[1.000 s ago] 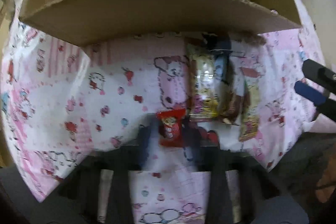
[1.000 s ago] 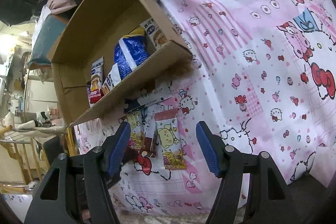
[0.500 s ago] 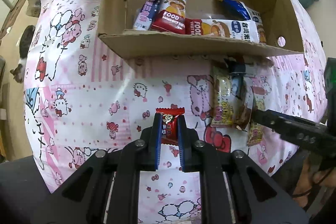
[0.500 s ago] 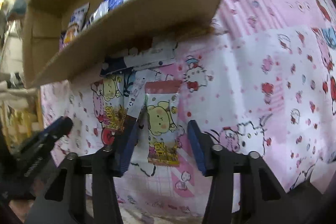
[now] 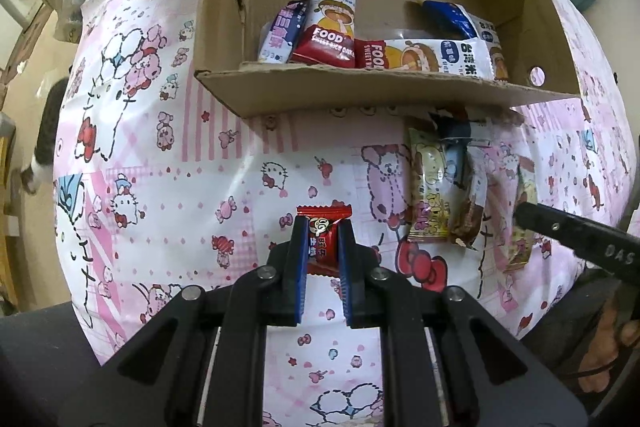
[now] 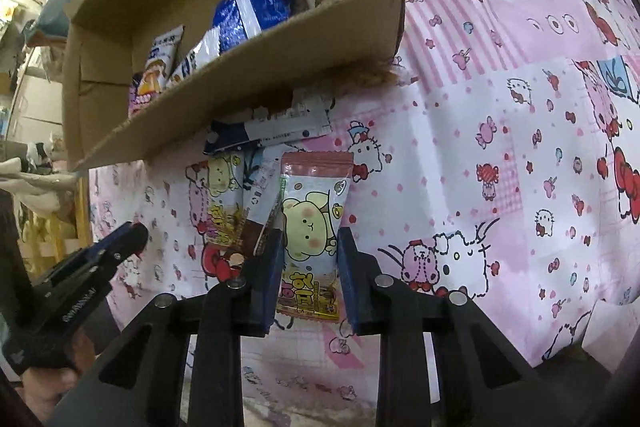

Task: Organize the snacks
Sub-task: 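Grasp the red candy with the left tool while the right grasps a bear-print packet, then lower the red candy and bear packet into the box and open both tools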

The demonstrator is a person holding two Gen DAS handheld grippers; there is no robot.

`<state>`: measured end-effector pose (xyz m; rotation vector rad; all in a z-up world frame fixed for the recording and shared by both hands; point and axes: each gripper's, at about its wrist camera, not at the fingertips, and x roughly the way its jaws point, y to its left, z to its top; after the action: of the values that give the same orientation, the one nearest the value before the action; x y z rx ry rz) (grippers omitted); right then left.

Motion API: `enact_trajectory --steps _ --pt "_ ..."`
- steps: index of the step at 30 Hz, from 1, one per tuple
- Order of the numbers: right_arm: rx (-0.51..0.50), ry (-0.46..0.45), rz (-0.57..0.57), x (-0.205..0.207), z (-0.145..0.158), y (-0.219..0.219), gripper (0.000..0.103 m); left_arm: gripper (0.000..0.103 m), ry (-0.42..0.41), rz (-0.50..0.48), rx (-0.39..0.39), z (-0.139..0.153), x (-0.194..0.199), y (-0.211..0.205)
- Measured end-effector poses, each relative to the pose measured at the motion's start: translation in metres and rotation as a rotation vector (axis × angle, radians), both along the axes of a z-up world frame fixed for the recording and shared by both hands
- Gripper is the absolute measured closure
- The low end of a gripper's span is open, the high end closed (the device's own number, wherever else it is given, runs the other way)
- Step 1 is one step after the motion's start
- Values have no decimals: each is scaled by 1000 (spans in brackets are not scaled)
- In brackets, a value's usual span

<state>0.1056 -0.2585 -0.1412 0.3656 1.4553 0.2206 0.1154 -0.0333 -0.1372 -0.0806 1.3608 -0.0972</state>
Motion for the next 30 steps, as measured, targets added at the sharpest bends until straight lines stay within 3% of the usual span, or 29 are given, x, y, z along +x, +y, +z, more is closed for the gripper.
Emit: enact_trajectory --steps 10,16,19,24,30 --pt "102 -118 29 3 36 5 75 92 -24 30 46 4 -5 14" --pt "293 -403 -36 0 108 -28 75 92 -184 35 -11 72 -21 25" --pt "346 -493 -87 3 128 -51 75 92 -259 41 -6 100 -20 34" --pt "387 -542 -133 13 136 -59 75 92 -328 51 0 131 1 49" --pt "361 -561 -127 30 143 -55 75 92 -353 55 -1 141 31 51"
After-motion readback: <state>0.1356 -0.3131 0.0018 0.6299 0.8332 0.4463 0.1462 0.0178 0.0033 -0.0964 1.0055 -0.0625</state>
